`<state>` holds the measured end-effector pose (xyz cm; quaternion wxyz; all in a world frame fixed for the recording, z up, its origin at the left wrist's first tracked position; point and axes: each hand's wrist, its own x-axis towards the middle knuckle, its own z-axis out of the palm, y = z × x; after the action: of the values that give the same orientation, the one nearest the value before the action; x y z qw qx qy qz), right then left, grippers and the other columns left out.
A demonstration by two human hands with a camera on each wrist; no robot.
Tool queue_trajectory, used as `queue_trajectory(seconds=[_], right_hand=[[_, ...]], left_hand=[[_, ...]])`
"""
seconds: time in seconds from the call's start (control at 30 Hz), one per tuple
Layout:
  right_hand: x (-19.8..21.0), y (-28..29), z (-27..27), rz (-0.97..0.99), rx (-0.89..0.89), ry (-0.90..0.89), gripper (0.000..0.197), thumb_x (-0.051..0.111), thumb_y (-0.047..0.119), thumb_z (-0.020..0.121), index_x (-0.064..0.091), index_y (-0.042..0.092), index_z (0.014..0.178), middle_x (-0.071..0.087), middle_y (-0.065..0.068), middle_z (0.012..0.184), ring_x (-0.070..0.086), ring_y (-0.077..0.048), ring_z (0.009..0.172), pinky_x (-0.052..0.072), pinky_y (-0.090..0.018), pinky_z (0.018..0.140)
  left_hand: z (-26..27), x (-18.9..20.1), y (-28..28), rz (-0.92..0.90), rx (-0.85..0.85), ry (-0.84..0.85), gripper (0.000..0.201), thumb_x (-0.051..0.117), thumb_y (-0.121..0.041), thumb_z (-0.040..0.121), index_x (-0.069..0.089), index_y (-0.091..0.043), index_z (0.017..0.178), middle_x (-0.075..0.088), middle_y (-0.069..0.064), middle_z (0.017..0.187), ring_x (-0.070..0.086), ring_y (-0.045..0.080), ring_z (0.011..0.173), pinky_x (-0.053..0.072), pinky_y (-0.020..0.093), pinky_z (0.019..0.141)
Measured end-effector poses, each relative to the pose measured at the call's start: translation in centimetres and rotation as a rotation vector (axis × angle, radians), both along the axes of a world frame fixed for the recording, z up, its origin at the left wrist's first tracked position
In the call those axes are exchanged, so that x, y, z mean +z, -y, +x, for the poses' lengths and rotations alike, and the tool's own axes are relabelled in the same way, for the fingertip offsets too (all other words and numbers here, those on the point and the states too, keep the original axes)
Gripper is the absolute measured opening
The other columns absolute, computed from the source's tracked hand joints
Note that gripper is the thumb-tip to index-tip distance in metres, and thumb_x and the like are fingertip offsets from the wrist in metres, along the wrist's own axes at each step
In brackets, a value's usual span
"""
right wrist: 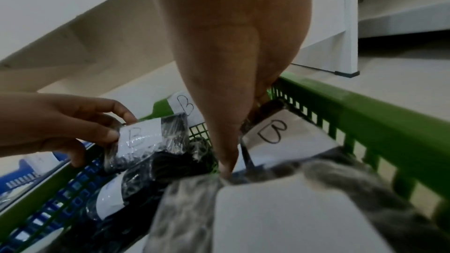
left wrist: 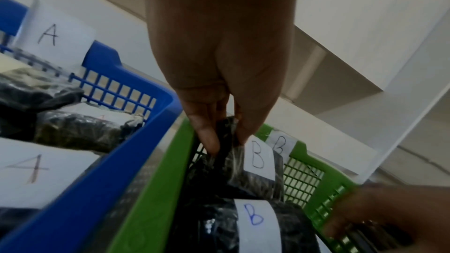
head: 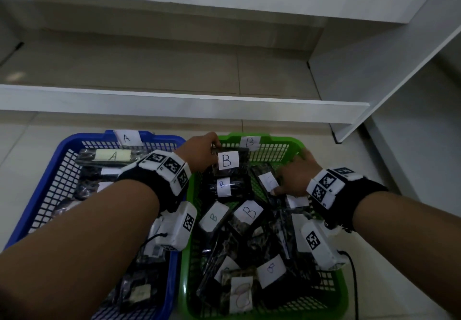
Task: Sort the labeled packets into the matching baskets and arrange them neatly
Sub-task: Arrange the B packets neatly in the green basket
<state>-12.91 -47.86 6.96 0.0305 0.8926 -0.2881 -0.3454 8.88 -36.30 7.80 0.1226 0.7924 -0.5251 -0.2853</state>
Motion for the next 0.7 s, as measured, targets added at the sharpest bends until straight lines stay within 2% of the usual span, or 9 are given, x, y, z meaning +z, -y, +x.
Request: queue_trajectory(seconds=[0.07,0.13,0.27,0.33,0.4,0.47,0.53,0.6,0.7], right_hand=[[0.6,0.6,-0.4,-0.003,0.033,-0.059,0.062,0.040,0.075,0.079,0.065,0.027,0.109,0.057,0.003,0.130,0.017,-0.028,0.143,-0.020,-0.056,0.108],[1.0,1.2,-0.7,0.059,0.032,-0.105,0.064,0.038,0.077,0.079,0.066,0.028,0.109,0.056,0.004,0.131,0.006,-0.029,0.145,-0.024,-0.059,0.104],[0.8,1.5,-1.7,0.138,0.024,0.009,0.061,0.053,0.070,0.076,0.060,0.022,0.113,0.059,-0.002,0.123,0.024,-0.030,0.138,-0.011,-0.056,0.112],[0.8,1.3,-2.2,0.189,-0.034,0.177,0.060,0.061,0.065,0.073,0.059,0.023,0.115,0.062,-0.002,0.116,0.039,-0.028,0.127,0.008,-0.046,0.114],[1.1,1.4,-2.5,0.261,-0.121,0.370,0.061,0.070,0.057,0.072,0.059,0.022,0.120,0.064,-0.003,0.116,0.051,-0.027,0.117,0.032,-0.031,0.100],[1.5,1.5,-2.6,0.342,-0.248,0.486,0.064,0.073,0.045,0.075,0.052,0.021,0.130,0.058,-0.004,0.129,0.053,-0.025,0.118,0.041,-0.030,0.096],[2.1,1.7,-2.6,0.392,-0.346,0.521,0.064,0.069,0.036,0.082,0.043,0.023,0.139,0.046,-0.004,0.142,0.048,-0.025,0.124,0.041,-0.037,0.103],[2.7,1.8,-2.2,0.420,-0.390,0.541,0.059,0.063,0.028,0.089,0.039,0.023,0.142,0.041,-0.005,0.144,0.046,-0.024,0.124,0.040,-0.035,0.103],[3.3,1.4,-1.3,0.510,-0.453,0.694,0.058,0.060,0.008,0.089,0.036,0.017,0.141,0.041,-0.003,0.133,0.048,-0.018,0.109,0.042,-0.021,0.086]], left_hand=[[-0.5,-0.4,0.3,0.012,-0.022,0.092,0.029,0.053,-0.016,0.091,0.047,-0.015,0.119,0.056,0.013,0.117,0.056,0.027,0.100,0.045,0.032,0.079],[-1.1,-0.5,0.6,0.028,-0.037,0.197,0.031,0.051,-0.019,0.090,0.045,-0.015,0.120,0.054,0.013,0.114,0.056,0.029,0.100,0.047,0.036,0.078],[-2.7,-0.6,0.8,0.052,-0.050,0.426,0.030,0.050,-0.023,0.090,0.051,-0.014,0.119,0.055,0.012,0.111,0.058,0.030,0.098,0.043,0.034,0.067],[-3.1,-0.9,0.8,0.084,-0.084,0.575,0.028,0.052,-0.018,0.090,0.058,-0.009,0.116,0.052,0.011,0.112,0.057,0.029,0.099,0.044,0.035,0.066],[-3.2,-1.0,0.8,0.060,-0.115,0.668,0.026,0.055,-0.010,0.087,0.059,-0.007,0.113,0.047,0.012,0.112,0.057,0.029,0.095,0.043,0.036,0.062],[-3.0,-0.8,1.1,-0.032,-0.155,0.628,0.030,0.057,-0.012,0.086,0.052,-0.009,0.116,0.046,0.012,0.112,0.057,0.030,0.093,0.044,0.038,0.061],[-2.6,-1.0,1.6,-0.063,-0.260,0.453,0.040,0.060,-0.030,0.087,0.047,-0.016,0.122,0.048,0.009,0.116,0.055,0.028,0.101,0.047,0.038,0.074],[-2.5,-1.2,1.7,0.042,-0.405,0.260,0.060,0.067,-0.049,0.079,0.044,-0.024,0.128,0.046,0.006,0.120,0.048,0.025,0.110,0.045,0.038,0.089],[-2.7,-1.7,1.3,0.153,-0.496,0.356,0.086,0.076,-0.050,0.068,0.033,-0.028,0.138,0.038,0.007,0.129,0.037,0.027,0.121,0.040,0.044,0.099]])
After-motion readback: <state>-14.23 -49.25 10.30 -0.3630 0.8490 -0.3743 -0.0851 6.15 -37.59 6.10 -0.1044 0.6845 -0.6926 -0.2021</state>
